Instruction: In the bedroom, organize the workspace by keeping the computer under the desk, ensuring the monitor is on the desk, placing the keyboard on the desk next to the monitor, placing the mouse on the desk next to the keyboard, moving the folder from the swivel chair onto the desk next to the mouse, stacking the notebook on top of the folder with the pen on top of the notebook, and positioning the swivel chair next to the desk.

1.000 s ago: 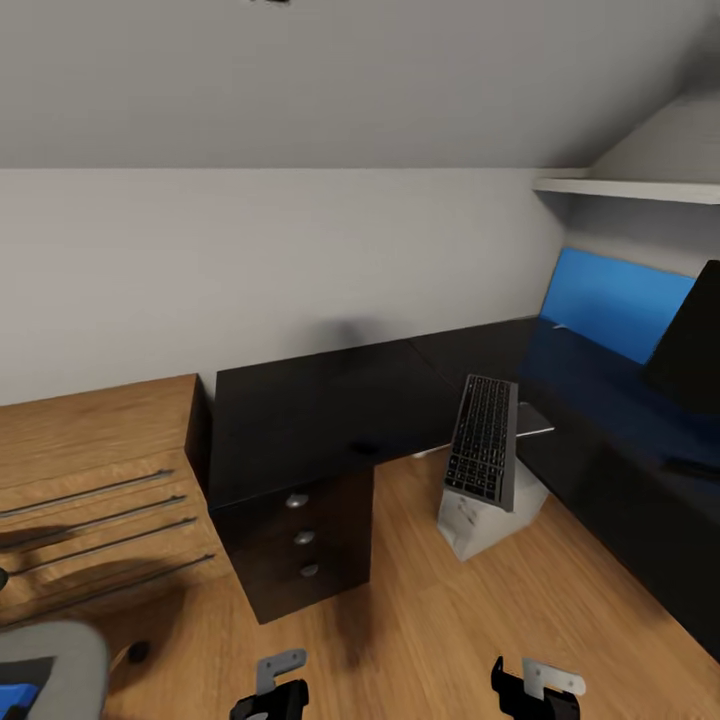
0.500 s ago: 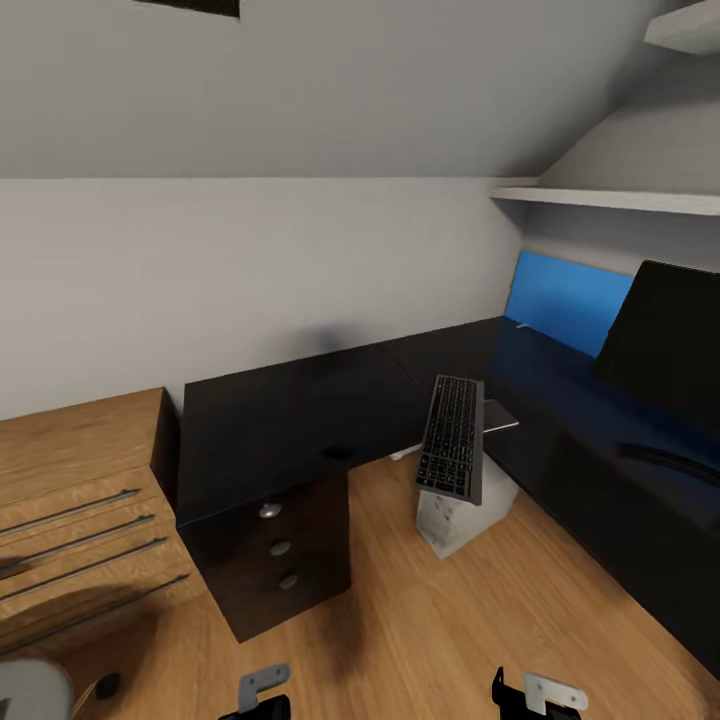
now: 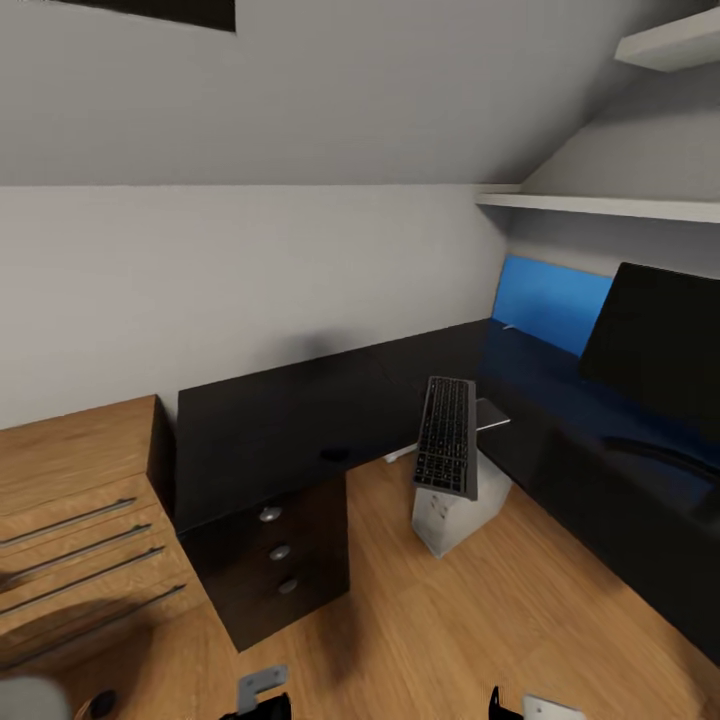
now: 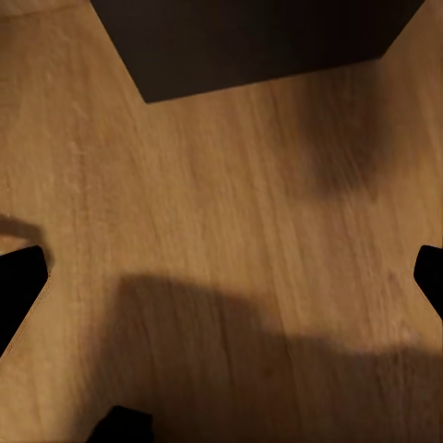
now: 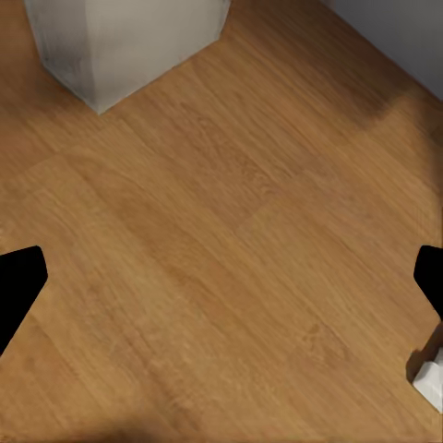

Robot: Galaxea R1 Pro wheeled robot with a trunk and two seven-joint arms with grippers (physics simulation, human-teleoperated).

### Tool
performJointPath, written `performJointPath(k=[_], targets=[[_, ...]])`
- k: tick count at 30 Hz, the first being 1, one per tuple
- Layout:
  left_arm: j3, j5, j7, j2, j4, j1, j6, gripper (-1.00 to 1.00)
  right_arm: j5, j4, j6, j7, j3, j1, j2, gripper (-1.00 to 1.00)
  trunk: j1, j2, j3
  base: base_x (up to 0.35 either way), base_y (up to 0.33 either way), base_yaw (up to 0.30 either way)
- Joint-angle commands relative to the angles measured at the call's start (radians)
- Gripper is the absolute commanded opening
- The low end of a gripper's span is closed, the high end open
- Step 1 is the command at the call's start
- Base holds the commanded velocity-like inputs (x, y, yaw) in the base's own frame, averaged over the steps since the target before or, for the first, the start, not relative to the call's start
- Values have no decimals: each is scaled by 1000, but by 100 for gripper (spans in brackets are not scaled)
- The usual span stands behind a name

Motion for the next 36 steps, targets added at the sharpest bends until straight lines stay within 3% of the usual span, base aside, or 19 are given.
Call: performJointPath(k=[1,8,11,14,17,32,33,36], targets=[[-8,11,5,1,0,-1,-6,100,4,1,-6,1,-6,-1,1,100,0,-1,-1,-38,109,-4],[-5,9,5,21,-3,-1,-8,100,2,3,-11,8,-6,-1,1,100,0,-1,1,-9,26,-83],[-5,9,5,22,-6,-1,-8,100,1,3,-11,38,-7,-1,0,100,0,-1,3,-1,2,-213],[-6,10,5,19,-10,-1,-7,100,1,3,-12,111,-10,-1,-2,100,0,-1,5,0,0,-230],[-6,10,5,18,-11,-1,-8,100,1,3,-12,126,-10,-1,-2,100,0,-1,7,0,0,-234],[-5,10,6,18,-12,-1,-13,100,1,4,-12,136,-13,-1,-1,100,57,-106,-37,0,0,-150],[-5,10,6,16,-12,-1,-61,100,2,4,-12,137,-12,-1,-1,100,61,-113,-40,0,0,-3],[-5,10,8,16,-12,-1,-78,100,2,4,-13,137,-12,-1,-1,100,73,-134,-50,0,0,-1]])
